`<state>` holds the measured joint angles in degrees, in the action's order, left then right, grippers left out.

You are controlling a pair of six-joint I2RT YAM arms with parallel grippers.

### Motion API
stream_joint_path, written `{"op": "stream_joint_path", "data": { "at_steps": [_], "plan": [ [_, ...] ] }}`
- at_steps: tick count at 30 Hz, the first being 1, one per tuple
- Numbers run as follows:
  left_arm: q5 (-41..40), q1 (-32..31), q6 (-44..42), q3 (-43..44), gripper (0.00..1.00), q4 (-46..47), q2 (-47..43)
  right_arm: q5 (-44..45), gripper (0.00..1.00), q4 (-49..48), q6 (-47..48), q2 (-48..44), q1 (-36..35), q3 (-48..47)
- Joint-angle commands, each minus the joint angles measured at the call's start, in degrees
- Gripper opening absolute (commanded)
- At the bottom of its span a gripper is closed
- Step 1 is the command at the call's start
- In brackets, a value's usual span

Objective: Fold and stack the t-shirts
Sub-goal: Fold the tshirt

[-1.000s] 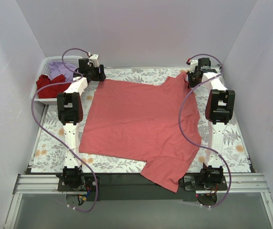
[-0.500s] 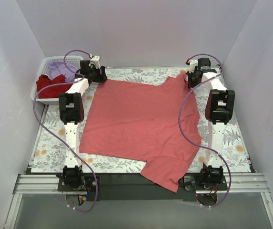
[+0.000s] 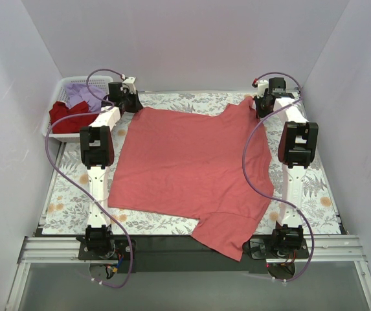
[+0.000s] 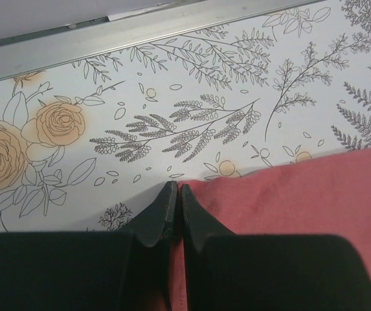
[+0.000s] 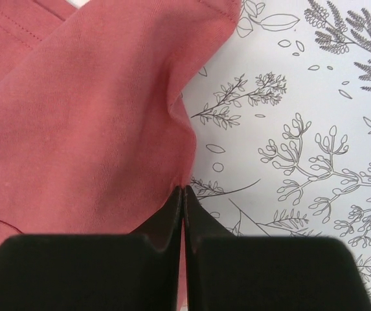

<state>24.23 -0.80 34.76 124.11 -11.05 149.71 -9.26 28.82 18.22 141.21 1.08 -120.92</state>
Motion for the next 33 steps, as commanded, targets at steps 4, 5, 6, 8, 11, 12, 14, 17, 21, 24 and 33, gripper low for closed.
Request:
{"op": "stream_joint_path", "data": {
  "at_steps": [4,5,6,8,11,12,14,17,21,24,33],
  "plan": [
    [-3.13,0.71,2.23,-0.89,0.0,5.5,-3.02,3.36,0.01,-2.36,2.0,3.55,-0.29,-7.47],
    [-3.48,0.71,2.85,-0.63,0.0,6.12,-3.02,4.06,0.01,-3.32,2.0,3.98,-0.29,-8.01],
    [-3.66,0.62,3.03,-0.37,0.0,7.26,-3.11,4.33,0.01,-3.85,2.0,4.08,-0.29,-8.45],
    [-3.84,2.73,3.38,-0.28,0.0,8.67,-3.46,5.03,0.01,-4.73,2.17,3.9,-0.38,-9.5],
    [-2.79,3.08,3.73,-0.71,0.0,10.17,-4.51,4.17,0.01,-5.44,2.26,1.98,-0.38,-8.72],
    [-1.13,3.34,3.82,-1.24,0.0,10.78,-4.86,3.9,0.01,-5.53,2.09,1.27,-0.38,-8.02],
    [0.2,3.43,4.0,-3.61,0.0,12.7,-6.61,2.67,0.01,-6.14,2.0,-1.36,-0.38,-5.22],
    [2.4,3.52,4.35,-7.81,0.0,15.61,-8.64,1.27,0.01,-6.58,1.65,-4.78,-0.38,-2.4],
    [3.89,4.13,4.7,-12.91,0.0,20.0,-11.71,-0.58,0.01,-6.76,0.42,-7.87,-0.38,1.12],
    [6.0,5.01,5.49,-15.73,0.0,22.29,-13.56,-1.73,0.01,-6.58,-0.46,-9.98,-0.38,2.97],
    [11.45,7.04,5.84,-23.12,0.0,27.22,-19.89,-3.14,0.01,-6.58,-1.78,-15.69,-0.38,9.91]
  ]
}}
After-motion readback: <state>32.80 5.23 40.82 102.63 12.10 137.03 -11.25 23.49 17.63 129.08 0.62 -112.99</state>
